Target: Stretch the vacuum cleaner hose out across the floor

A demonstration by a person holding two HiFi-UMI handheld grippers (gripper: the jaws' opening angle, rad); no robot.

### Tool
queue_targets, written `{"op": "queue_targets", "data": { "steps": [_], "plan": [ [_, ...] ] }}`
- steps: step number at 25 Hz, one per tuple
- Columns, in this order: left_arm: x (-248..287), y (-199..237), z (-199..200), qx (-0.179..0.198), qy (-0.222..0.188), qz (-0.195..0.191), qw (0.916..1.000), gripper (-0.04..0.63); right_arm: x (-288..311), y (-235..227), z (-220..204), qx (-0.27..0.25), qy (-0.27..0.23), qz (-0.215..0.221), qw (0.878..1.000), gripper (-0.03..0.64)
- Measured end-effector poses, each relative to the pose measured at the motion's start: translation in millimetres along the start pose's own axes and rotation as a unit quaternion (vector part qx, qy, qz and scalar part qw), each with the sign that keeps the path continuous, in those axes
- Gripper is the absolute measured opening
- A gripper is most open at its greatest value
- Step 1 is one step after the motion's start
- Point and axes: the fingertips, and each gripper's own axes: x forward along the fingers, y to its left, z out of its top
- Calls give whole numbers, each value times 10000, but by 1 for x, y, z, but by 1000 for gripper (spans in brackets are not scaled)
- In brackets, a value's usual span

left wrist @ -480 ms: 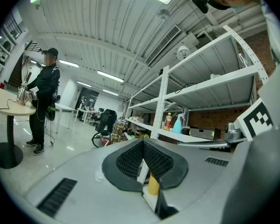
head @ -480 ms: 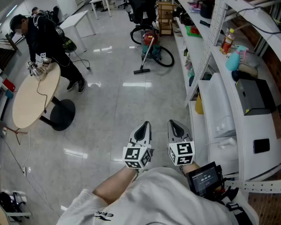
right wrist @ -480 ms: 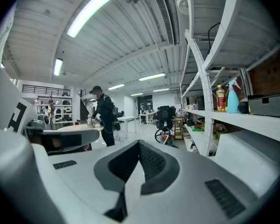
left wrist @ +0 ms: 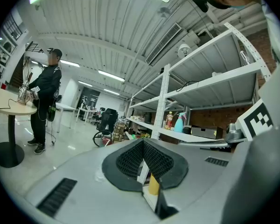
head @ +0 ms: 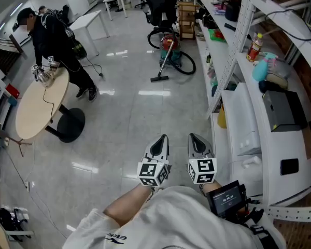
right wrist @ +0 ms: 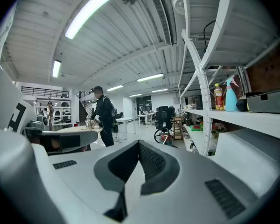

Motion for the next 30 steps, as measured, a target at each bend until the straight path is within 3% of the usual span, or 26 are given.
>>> {"op": "queue_targets", "data": {
  "steps": [9, 20, 30],
  "plan": [
    [22, -11, -5, 24, 42, 47, 10000, 2, 11, -23, 0, 5, 27, 180, 9998, 2],
    [61, -25, -14, 148, 395, 213, 9989, 2, 27, -53, 1, -3, 67, 336, 9994, 2],
    [125, 18, -12, 113, 224, -68, 9997, 2, 100, -76, 1, -28, 186, 126, 9997, 2]
  ]
}}
